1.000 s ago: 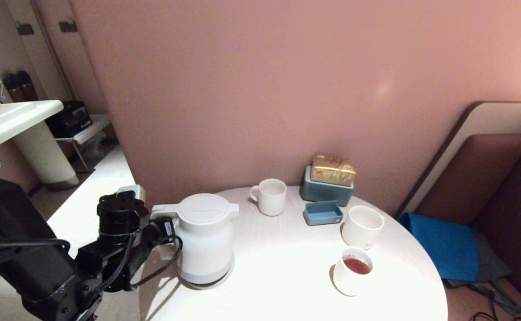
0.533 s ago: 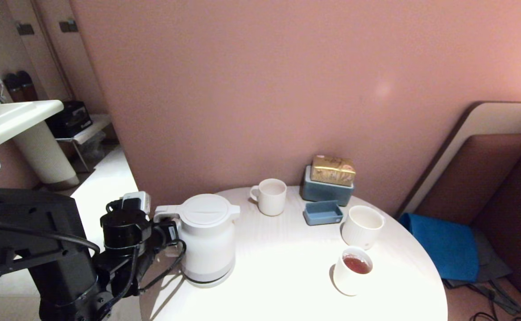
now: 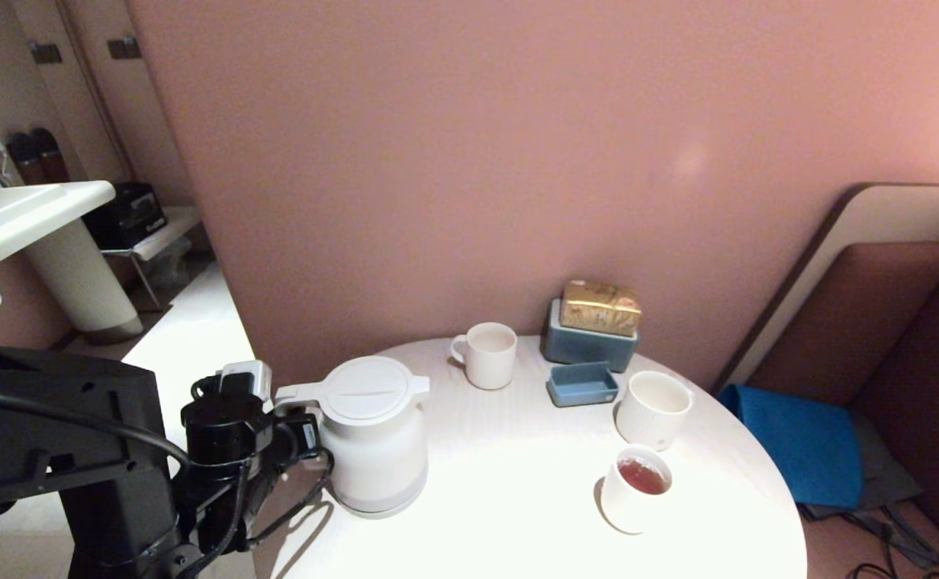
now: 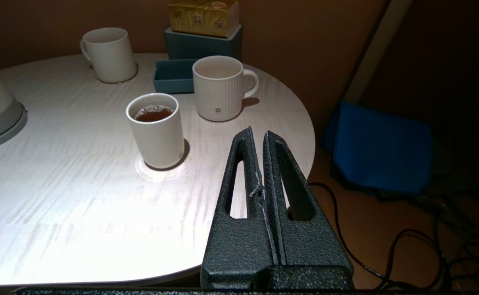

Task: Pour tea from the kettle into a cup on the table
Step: Put down the kettle on the table

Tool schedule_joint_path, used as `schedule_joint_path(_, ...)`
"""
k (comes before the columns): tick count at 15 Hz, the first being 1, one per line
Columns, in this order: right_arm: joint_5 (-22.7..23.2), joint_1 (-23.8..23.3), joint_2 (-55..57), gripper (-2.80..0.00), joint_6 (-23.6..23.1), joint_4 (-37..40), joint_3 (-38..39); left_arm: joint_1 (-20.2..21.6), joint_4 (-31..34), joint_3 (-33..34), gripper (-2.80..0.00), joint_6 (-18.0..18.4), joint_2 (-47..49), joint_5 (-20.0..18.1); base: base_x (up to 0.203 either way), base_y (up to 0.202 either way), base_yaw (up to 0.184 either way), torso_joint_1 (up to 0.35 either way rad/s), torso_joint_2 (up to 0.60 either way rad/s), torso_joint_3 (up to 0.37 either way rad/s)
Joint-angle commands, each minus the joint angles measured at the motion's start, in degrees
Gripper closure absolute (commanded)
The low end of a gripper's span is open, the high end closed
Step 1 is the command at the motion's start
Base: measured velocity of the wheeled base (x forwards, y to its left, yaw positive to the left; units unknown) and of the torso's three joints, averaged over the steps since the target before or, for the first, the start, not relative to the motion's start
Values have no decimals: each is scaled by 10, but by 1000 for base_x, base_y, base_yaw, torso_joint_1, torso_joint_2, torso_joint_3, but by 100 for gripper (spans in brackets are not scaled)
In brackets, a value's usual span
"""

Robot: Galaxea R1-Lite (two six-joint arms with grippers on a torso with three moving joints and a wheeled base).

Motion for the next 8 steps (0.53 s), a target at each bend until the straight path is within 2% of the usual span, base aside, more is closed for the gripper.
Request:
schedule_joint_path(1, 0, 0, 1, 0, 0, 0, 0, 0, -5, 4, 0, 0, 3, 2, 0, 0, 0, 0, 0, 0)
schedule_joint_path(2, 0, 0, 1, 0, 0, 0, 0, -1, -5, 6, -280, 0, 2, 1, 0, 0, 0, 0, 0, 0)
schedule_joint_path(8, 0, 0, 1, 0, 0, 0, 0, 0, -37, 55, -280, 0, 0, 1, 0, 0, 0, 0, 0, 0)
